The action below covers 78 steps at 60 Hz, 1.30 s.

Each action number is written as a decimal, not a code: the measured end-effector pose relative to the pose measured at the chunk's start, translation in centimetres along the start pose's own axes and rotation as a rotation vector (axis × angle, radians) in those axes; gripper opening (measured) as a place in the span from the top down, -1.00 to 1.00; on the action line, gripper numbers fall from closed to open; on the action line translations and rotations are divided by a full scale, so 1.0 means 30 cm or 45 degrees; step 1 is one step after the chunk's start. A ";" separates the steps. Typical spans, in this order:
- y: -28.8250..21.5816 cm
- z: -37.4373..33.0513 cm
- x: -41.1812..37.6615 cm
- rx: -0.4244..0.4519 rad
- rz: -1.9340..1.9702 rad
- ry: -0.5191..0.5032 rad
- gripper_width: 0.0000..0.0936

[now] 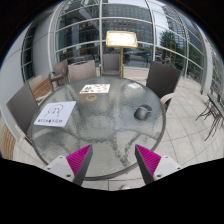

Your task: Arrange mouse

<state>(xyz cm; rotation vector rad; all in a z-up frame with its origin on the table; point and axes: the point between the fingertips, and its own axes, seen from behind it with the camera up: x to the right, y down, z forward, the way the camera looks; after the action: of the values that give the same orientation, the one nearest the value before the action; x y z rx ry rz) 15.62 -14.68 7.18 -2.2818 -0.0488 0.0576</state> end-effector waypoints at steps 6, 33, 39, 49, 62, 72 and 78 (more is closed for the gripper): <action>0.034 0.102 0.189 -0.069 0.021 0.065 -0.81; -0.225 0.673 0.452 -0.180 0.008 0.005 -0.82; -0.290 0.770 0.453 -0.200 -0.026 -0.004 -0.82; -0.380 0.863 0.404 -0.188 -0.055 -0.046 -0.57; -0.382 0.888 0.397 -0.187 -0.046 0.045 -0.02; -0.378 0.883 0.398 -0.153 -0.014 0.096 0.17; -0.377 0.862 0.402 -0.228 0.059 0.159 0.30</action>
<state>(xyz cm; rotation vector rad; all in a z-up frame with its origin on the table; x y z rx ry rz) 25.97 12.91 -1.45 -2.4605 0.0665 -0.0674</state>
